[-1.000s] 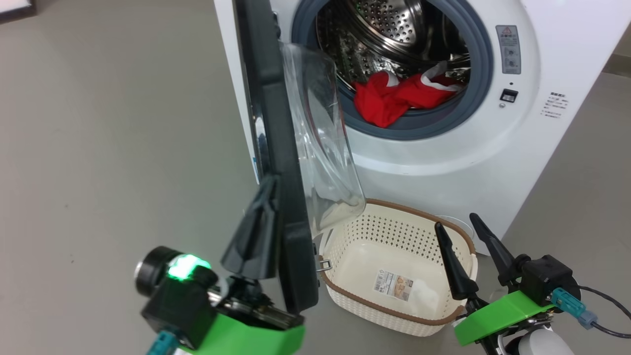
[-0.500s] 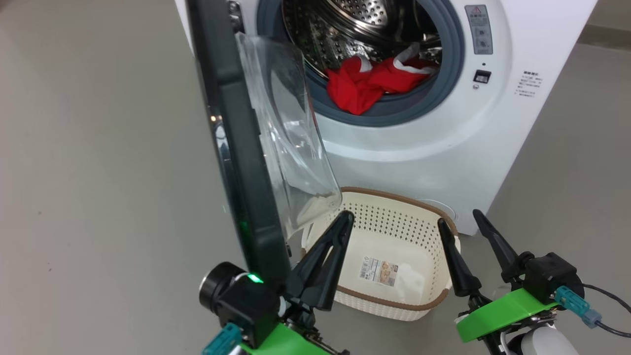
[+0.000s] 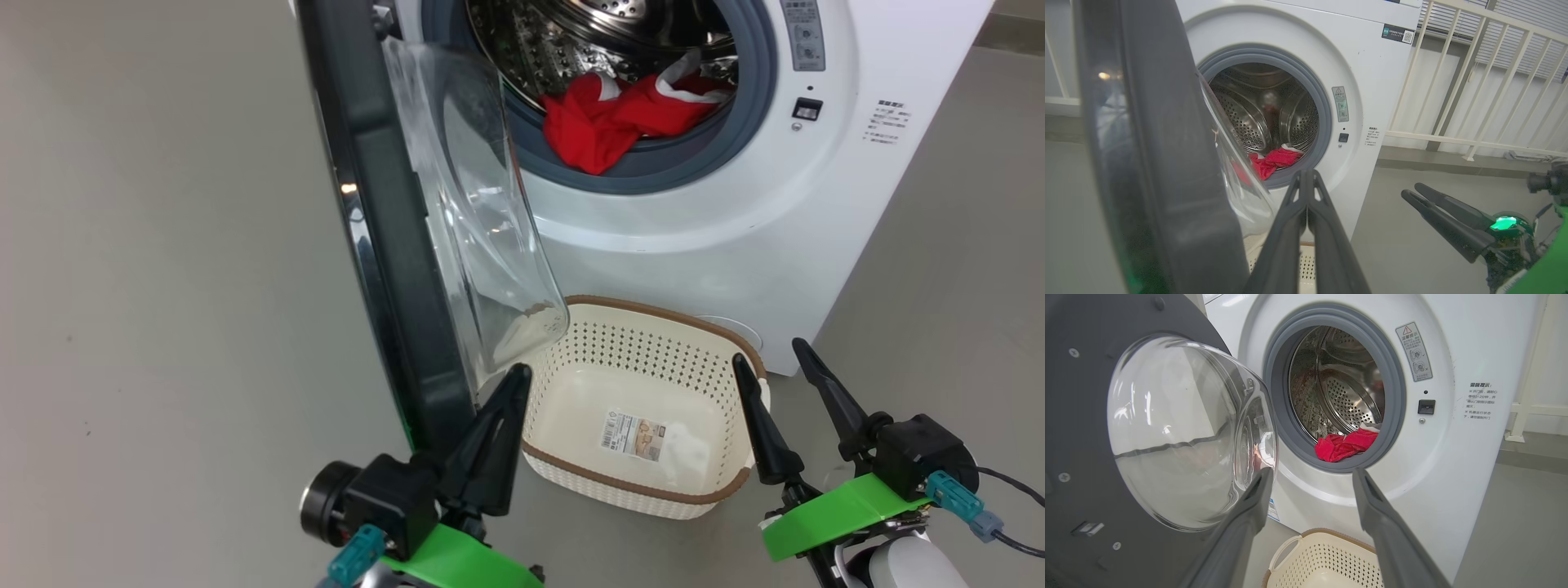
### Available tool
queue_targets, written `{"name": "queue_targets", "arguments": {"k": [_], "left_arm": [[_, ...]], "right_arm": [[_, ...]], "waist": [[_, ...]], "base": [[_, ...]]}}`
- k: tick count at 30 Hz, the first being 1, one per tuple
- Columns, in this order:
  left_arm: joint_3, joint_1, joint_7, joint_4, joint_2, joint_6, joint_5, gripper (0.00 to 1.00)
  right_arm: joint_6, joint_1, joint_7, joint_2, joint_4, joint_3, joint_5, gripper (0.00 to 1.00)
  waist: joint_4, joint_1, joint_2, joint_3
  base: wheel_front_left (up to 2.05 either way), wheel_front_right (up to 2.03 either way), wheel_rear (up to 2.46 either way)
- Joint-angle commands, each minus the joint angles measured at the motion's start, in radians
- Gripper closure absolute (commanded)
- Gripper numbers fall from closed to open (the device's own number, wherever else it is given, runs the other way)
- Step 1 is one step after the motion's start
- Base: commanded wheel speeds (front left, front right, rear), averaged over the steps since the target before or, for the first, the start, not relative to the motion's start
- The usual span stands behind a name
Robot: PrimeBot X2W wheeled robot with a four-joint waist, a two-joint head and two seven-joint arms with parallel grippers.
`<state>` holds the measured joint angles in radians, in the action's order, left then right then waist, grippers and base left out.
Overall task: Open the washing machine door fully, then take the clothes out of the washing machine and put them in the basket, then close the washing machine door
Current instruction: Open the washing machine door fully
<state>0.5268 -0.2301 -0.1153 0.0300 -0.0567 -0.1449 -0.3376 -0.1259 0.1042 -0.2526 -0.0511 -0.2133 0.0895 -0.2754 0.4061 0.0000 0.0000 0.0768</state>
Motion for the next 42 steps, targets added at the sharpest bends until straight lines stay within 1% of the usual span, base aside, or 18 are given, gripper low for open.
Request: {"name": "queue_targets", "arguments": {"k": [1,9,15,21,29,30,31,32,36,40,42], "left_arm": [[-0.038,-0.012,-0.010,0.017,-0.010,-0.008,-0.005,1.00],[-0.069,-0.013,-0.031,-0.052,-0.020,-0.028,-0.014,1.00],[-0.085,-0.005,-0.029,-0.067,-0.032,-0.044,-0.020,1.00],[-0.109,0.011,-0.015,-0.081,-0.057,-0.067,-0.025,1.00],[-0.161,0.031,-0.001,-0.078,-0.093,-0.117,-0.028,1.00],[-0.161,0.031,-0.001,-0.078,-0.093,-0.117,-0.028,1.00],[-0.178,0.032,0.000,-0.078,-0.103,-0.129,-0.030,1.00],[-0.178,0.032,0.000,-0.078,-0.103,-0.129,-0.030,1.00],[-0.221,0.031,-0.007,-0.086,-0.122,-0.151,-0.041,1.00],[-0.280,0.037,-0.014,-0.084,-0.136,-0.185,-0.064,1.00],[-0.292,0.037,-0.017,-0.085,-0.139,-0.188,-0.071,1.00]], "right_arm": [[-0.005,0.029,-0.009,0.001,0.029,0.022,0.011,0.00],[-0.005,0.021,-0.009,0.001,0.028,0.029,0.011,0.00],[-0.005,0.012,-0.009,0.001,0.025,0.032,0.011,0.00],[-0.005,0.008,-0.009,0.001,0.021,0.039,0.012,0.00],[-0.005,0.003,-0.009,0.001,0.023,0.042,0.018,0.00],[-0.005,0.003,-0.009,0.001,0.023,0.042,0.018,0.00],[-0.005,0.003,-0.009,0.001,0.023,0.042,0.021,0.00],[-0.005,0.003,-0.009,0.001,0.023,0.042,0.021,0.00],[-0.005,0.005,-0.009,0.001,0.023,0.042,0.026,0.00],[-0.005,0.006,-0.009,0.001,0.023,0.046,0.031,0.00],[-0.005,0.007,-0.009,0.001,0.022,0.047,0.032,0.00]], "waist": [[0.005,0.0000,0.0000,0.001],[0.028,0.0000,0.0000,-0.008],[0.054,0.0000,0.0000,-0.014],[0.079,0.0000,0.0000,-0.023],[0.105,0.0000,0.0000,-0.018],[0.105,0.0000,0.0000,-0.018],[0.110,0.0000,0.0000,-0.014],[0.110,0.0000,0.0000,-0.014],[0.115,0.0000,0.0000,-0.006],[0.119,0.0000,0.0000,0.000],[0.119,0.0000,0.0000,0.002]], "base": [[0.00,0.00,0.00],[0.00,0.00,0.00],[0.00,0.00,0.00],[0.00,0.00,0.00],[0.00,0.00,0.00],[0.00,0.00,0.00],[0.00,0.00,0.00],[0.00,0.00,0.00],[0.00,0.00,0.00],[0.00,0.00,0.00],[0.00,0.00,0.00]]}}
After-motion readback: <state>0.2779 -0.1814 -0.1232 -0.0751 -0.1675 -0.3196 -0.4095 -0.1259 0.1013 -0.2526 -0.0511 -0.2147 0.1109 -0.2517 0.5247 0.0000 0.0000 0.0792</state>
